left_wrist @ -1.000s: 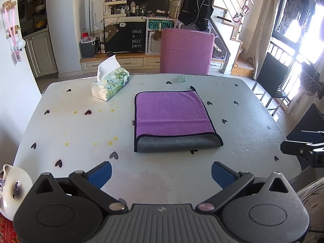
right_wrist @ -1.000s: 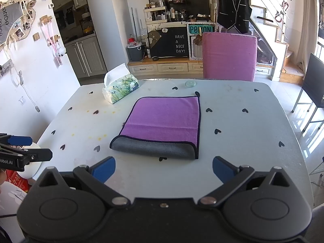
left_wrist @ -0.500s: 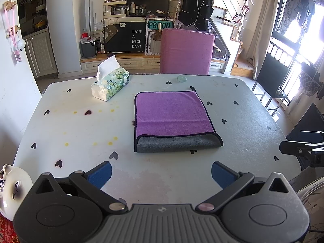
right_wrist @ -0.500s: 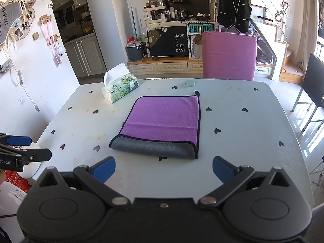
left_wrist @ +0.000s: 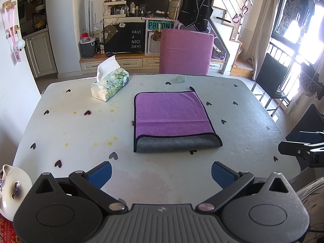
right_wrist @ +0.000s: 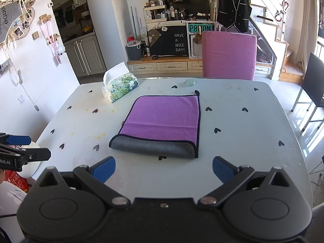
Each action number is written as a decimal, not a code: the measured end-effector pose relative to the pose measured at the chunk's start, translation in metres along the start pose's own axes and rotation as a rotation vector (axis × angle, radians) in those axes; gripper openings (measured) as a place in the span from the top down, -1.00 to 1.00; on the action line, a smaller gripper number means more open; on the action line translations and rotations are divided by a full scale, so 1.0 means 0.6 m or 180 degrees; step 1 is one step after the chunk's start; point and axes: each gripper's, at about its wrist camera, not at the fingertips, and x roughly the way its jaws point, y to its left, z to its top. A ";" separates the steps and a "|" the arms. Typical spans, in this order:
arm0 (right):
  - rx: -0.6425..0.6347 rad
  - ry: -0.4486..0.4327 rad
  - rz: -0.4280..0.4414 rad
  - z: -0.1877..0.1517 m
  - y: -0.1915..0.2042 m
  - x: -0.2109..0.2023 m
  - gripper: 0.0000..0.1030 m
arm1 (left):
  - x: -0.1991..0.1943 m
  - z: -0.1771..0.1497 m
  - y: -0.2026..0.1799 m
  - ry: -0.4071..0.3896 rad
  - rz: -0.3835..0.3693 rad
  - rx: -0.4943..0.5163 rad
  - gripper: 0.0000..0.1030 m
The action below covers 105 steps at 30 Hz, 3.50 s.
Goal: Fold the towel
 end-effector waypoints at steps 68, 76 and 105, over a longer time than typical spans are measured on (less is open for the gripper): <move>0.0141 0.0076 -0.0012 0.124 -0.102 0.269 -0.99 | 0.286 0.157 0.030 0.0100 0.0479 0.0132 -1.00; 0.0058 0.0264 -0.0085 0.108 -0.103 0.329 -0.99 | 0.348 0.152 0.047 0.0284 0.0441 0.0024 -1.00; 0.0092 0.0696 0.0145 0.061 -0.132 0.499 -0.99 | 0.520 0.115 0.096 0.1011 0.0275 -0.0312 -0.98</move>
